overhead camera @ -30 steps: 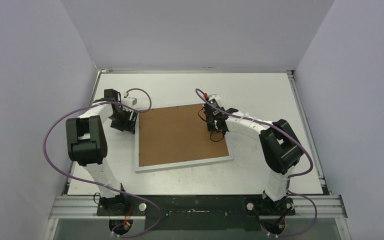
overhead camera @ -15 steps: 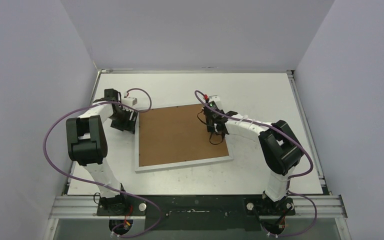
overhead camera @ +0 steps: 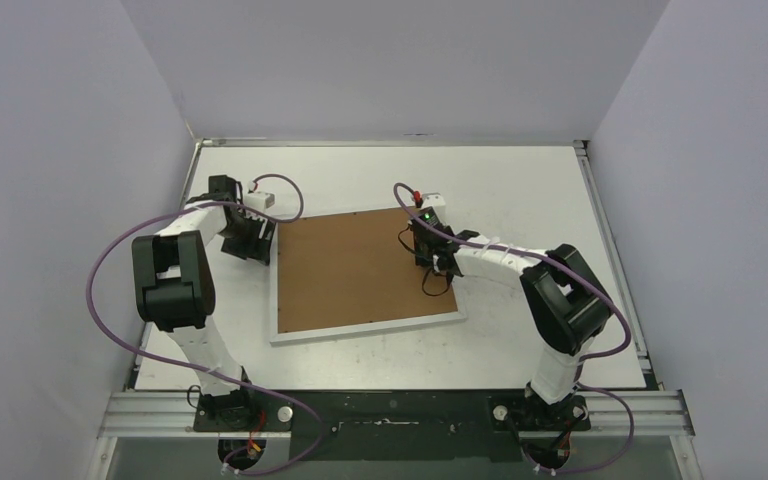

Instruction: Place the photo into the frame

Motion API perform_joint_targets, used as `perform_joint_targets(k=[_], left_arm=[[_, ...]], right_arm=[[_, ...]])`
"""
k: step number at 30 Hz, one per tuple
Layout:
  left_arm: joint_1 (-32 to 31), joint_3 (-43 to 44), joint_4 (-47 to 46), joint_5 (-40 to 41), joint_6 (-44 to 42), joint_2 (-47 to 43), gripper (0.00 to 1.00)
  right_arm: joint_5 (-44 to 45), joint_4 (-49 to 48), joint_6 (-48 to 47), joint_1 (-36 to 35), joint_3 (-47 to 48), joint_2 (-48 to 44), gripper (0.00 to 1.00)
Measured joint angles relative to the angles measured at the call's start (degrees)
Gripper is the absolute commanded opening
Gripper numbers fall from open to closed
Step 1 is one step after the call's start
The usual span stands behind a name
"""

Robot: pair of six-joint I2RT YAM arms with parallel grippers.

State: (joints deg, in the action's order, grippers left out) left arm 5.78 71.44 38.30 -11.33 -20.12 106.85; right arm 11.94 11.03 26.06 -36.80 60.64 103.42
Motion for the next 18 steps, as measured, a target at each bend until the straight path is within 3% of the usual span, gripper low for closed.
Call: perform_joint_targets(k=[18], left_arm=[[-0.02, 0.74, 0.33, -0.33, -0.26, 0.0, 0.6]], right_arm=[[0.44, -2.45, 1.66, 0.0, -1.49, 0.02, 0.15]])
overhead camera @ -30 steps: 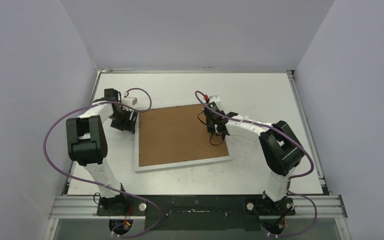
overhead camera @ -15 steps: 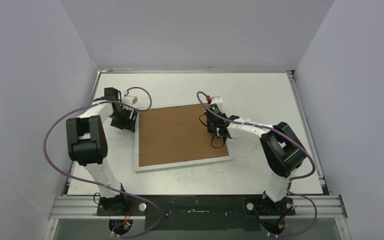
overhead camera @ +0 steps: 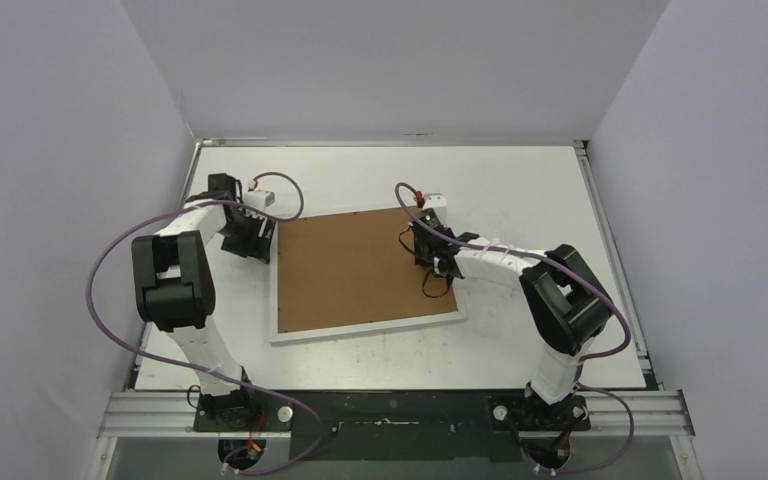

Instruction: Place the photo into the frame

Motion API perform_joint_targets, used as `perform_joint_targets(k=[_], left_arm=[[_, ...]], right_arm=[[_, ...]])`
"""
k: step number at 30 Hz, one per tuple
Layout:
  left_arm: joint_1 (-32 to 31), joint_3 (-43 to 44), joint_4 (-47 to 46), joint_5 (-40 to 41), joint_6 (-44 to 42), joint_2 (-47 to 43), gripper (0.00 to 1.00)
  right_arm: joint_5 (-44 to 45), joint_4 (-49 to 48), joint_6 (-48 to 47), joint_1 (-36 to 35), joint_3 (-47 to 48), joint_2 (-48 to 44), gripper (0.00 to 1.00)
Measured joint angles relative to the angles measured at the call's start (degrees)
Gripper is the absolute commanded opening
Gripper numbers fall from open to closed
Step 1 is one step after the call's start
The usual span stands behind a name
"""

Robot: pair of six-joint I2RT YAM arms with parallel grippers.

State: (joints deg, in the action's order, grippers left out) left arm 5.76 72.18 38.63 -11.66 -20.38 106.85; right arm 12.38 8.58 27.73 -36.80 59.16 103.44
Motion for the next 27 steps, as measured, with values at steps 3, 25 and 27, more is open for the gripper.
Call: perform_joint_targets(k=[3, 25, 27], left_arm=[[0.02, 0.04, 0.02, -0.17, -0.24, 0.0, 0.61], [0.83, 0.42, 0.46, -3.82, -0.79, 0.0, 0.6], [0.83, 0.63, 0.68, -4.48, -0.81, 0.0, 0.6]], right_arm=[[0.11, -0.74, 0.26, -0.04, -0.42, 0.0, 0.15], [-3.15, 8.81, 2.12, -0.07, 1.33, -4.55, 0.19], [-3.82, 12.83, 2.19, -0.11, 1.05, -5.9, 0.16]])
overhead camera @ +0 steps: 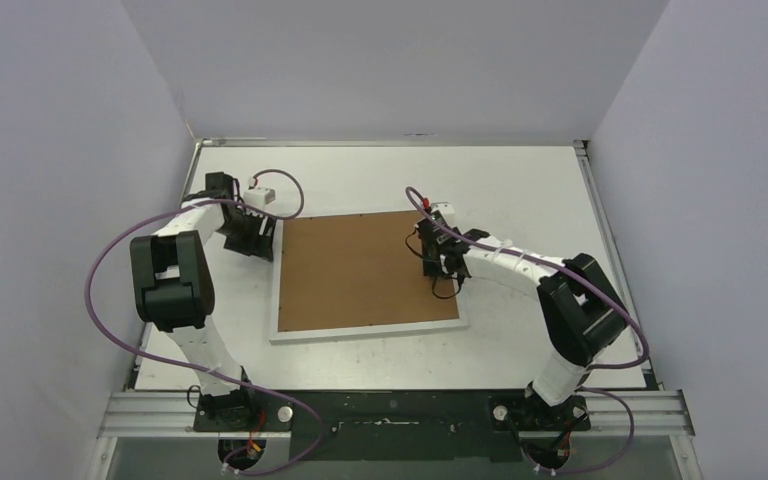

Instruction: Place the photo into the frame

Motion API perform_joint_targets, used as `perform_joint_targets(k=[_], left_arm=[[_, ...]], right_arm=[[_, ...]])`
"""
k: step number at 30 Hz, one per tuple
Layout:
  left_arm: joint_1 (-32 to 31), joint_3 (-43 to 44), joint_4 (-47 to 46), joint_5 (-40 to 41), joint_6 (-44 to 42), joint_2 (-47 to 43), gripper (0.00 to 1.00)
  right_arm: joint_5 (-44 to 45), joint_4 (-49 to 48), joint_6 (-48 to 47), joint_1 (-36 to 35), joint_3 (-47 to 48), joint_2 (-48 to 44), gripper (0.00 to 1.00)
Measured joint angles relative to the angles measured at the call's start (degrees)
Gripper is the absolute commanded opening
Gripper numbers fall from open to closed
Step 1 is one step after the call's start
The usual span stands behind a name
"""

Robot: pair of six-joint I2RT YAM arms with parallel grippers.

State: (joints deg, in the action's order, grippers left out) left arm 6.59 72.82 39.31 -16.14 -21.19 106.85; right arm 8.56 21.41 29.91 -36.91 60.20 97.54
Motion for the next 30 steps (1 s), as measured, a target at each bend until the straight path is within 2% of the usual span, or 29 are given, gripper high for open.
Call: perform_joint_targets(k=[8, 15, 30], left_arm=[[0.02, 0.2, 0.35, -0.87, 0.02, 0.0, 0.61], [0.02, 0.2, 0.55, -0.87, 0.02, 0.0, 0.6], [0.02, 0.2, 0.74, -1.09, 0.02, 0.0, 0.6]], right_arm=[[0.57, 5.81, 0.81, -1.05, -1.31, -2.69, 0.08], [3.1, 12.61, 0.81, -2.8, -1.18, -4.52, 0.05], [6.64, 12.76, -0.59, -2.99, 4.52, -7.26, 0.05]])
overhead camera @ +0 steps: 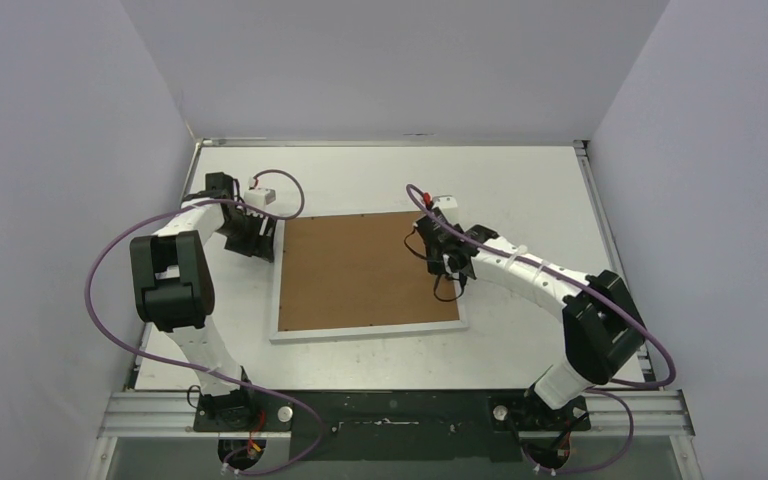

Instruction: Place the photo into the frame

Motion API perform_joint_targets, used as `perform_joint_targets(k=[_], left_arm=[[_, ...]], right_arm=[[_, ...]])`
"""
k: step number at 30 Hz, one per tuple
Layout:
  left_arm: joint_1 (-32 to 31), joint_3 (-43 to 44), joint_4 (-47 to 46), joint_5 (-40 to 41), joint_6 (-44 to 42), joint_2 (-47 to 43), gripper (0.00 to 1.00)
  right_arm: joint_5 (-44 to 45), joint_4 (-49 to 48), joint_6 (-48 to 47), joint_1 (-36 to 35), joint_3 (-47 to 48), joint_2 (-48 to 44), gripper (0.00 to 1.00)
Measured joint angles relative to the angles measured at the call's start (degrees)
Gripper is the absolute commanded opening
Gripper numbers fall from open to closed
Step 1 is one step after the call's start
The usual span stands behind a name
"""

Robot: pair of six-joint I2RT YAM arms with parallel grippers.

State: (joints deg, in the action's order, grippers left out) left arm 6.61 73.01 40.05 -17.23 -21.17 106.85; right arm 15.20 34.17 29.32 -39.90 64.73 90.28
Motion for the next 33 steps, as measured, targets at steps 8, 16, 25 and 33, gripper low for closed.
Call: perform_joint_targets(k=[8, 16, 25, 33], left_arm=[[0.0, 0.0, 0.0, -0.22, 0.0, 0.0, 0.6], [0.26, 0.0, 0.13, -0.24, -0.02, 0.0, 0.6], [0.31, 0.0, 0.17, -0.55, 0.0, 0.0, 0.6], [0.31, 0.0, 0.39, -1.55, 0.02, 0.0, 0.6]], right_arm=[[-0.11, -3.76, 0.85, -0.09, -7.3, 2.97, 0.05], [-0.39, 0.68, -0.13, 0.17, -0.92, 3.3, 0.05], [-1.01, -1.86, 0.02, 1.2, -5.49, 3.67, 0.05], [-1.07, -5.92, 0.81, 0.96, -8.37, 3.96, 0.05]])
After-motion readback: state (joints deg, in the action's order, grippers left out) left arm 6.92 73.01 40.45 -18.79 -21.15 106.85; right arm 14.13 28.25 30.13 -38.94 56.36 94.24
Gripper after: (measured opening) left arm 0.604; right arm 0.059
